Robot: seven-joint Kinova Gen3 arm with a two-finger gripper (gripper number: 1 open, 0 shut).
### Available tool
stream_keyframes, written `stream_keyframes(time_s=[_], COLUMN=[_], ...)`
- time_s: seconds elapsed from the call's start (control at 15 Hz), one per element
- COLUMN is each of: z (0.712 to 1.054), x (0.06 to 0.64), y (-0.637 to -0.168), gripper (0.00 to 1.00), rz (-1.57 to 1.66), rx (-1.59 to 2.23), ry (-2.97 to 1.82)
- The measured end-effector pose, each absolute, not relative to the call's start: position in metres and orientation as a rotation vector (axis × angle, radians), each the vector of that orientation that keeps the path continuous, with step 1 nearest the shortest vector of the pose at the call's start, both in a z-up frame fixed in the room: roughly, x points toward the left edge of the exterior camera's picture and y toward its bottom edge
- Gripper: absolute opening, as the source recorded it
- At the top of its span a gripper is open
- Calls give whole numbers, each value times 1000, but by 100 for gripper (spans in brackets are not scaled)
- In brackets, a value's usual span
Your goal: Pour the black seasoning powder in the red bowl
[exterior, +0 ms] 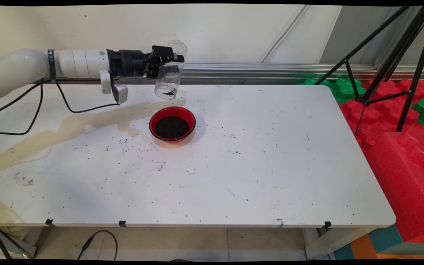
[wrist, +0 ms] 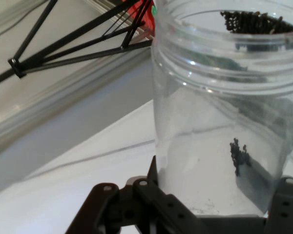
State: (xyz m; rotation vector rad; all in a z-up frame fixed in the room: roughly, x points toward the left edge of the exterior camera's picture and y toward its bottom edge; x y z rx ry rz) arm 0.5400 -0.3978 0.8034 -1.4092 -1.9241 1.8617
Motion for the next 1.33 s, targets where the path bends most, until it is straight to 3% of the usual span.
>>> stream_keyframes(time_s=[1.33], z=[820], x=[543], y=[-400], gripper=[0], rz=[1556], rx=[-771], ry=[-2107])
